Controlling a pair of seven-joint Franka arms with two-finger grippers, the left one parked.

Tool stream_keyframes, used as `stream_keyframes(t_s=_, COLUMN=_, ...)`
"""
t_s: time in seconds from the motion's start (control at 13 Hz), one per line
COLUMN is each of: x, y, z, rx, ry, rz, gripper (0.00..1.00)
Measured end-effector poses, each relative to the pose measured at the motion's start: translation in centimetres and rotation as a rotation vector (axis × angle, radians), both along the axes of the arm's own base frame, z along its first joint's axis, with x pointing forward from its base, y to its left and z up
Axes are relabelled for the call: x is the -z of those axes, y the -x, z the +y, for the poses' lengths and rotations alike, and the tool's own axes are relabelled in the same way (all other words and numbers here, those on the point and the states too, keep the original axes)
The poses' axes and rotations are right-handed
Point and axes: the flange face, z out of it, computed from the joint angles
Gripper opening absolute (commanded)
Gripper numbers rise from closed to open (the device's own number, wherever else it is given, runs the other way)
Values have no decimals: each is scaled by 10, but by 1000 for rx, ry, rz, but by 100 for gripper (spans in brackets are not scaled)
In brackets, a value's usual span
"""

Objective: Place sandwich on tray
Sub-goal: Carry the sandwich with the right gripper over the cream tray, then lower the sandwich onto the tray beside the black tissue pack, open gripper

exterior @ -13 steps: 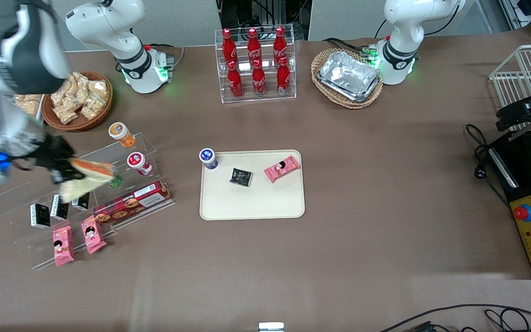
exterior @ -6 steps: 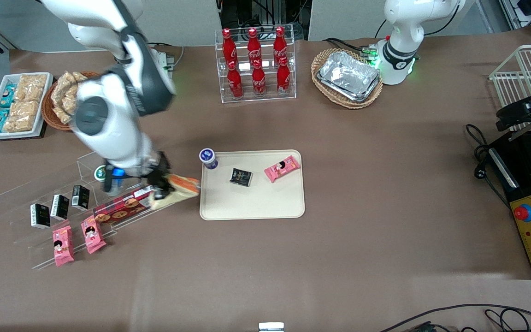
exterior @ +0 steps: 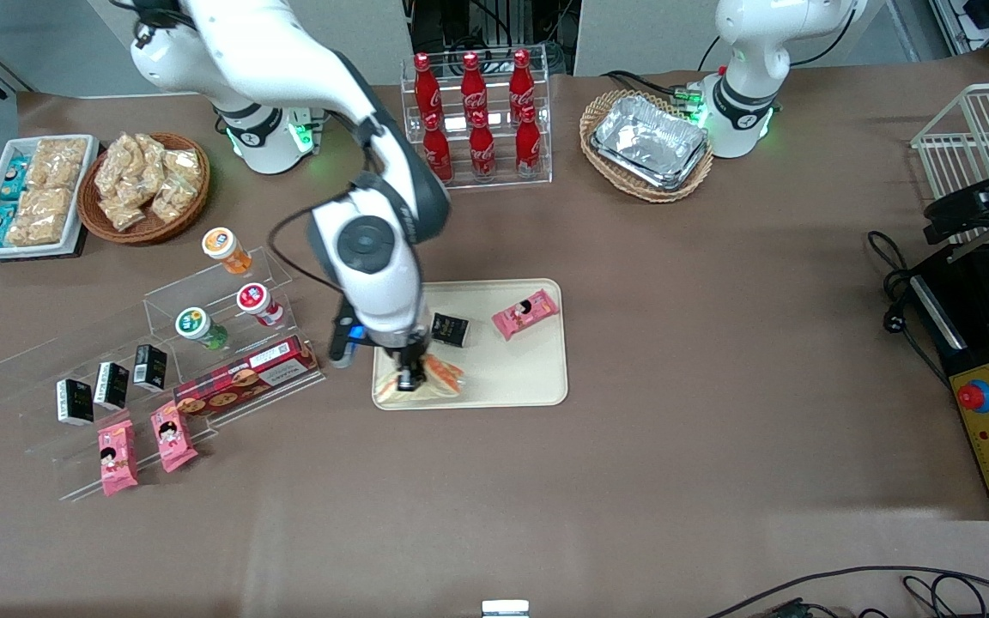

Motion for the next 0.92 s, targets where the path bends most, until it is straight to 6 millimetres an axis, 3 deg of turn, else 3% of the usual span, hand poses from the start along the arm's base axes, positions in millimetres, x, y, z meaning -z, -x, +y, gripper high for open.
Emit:
stream_keyframes(t_s=0.23, x=46, y=7, z=24, rx=35, ry=-19, rz=35, gripper=0)
stream_keyframes(t_s=0.77, x=99, y=28, z=55, rx=-11, ry=-38, rz=76, gripper=0)
stream_keyframes(t_s=0.85, x=103, y=30, z=57, rx=-11, ry=-42, rz=85, gripper=2)
stream_keyframes(t_s=0.92, x=107, y=31, z=57, rx=-7, ry=-45, rz=90, gripper=18)
